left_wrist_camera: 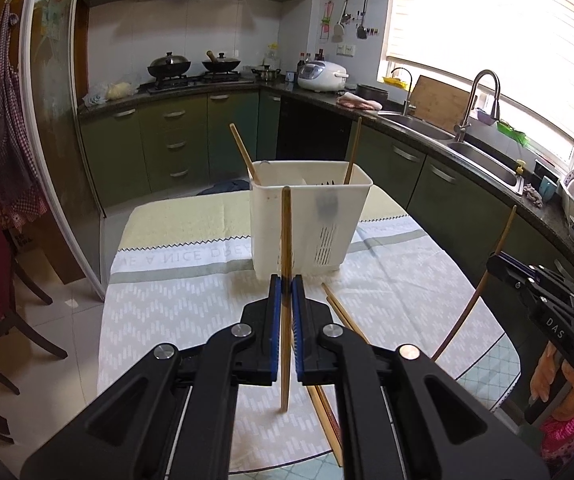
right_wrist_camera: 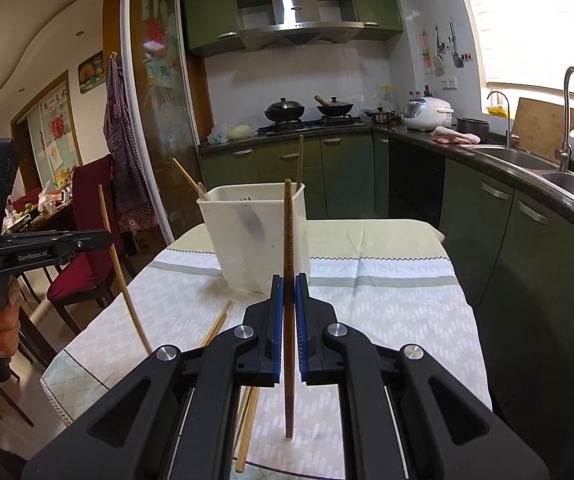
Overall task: Organize utensils
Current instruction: 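Lift the chopsticks upright over the white caddy with both grippers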
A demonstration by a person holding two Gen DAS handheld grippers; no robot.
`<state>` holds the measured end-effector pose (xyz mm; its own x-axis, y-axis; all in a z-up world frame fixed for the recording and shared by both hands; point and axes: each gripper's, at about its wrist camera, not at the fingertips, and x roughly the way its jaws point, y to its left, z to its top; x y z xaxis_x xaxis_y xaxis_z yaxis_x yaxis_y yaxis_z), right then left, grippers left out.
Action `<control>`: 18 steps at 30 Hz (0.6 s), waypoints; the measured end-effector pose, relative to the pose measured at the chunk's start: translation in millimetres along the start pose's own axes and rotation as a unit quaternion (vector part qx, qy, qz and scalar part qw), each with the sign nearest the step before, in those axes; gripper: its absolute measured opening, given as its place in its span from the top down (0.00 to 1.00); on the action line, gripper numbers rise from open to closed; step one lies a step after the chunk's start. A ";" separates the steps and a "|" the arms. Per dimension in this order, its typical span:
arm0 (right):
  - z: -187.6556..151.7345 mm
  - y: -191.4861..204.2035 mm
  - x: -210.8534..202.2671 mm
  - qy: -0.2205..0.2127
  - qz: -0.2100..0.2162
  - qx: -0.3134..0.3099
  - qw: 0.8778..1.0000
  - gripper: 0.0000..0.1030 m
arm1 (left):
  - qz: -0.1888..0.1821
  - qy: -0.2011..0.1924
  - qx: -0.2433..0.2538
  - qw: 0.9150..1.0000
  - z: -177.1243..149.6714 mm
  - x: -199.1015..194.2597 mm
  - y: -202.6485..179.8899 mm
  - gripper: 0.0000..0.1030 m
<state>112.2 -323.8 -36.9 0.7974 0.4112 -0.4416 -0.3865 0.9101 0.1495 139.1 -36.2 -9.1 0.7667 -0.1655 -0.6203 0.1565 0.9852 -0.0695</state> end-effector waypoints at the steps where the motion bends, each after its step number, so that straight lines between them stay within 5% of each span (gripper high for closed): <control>1: 0.3 1.4 -1.2 0.000 0.001 -0.002 1.000 0.93 | 0.001 -0.002 0.002 1.000 -0.5 -1.3 -0.4 0.95; 18: 43.2 13.4 -9.0 -0.020 0.031 -0.017 0.999 0.93 | -0.005 -0.031 0.013 0.999 30.4 -23.1 -5.4 0.95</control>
<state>119.9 -313.1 7.4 0.7891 0.4692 -0.3965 -0.4511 0.8807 0.1443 139.5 -39.0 29.4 0.8024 -0.1776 -0.5697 0.1793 0.9823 -0.0538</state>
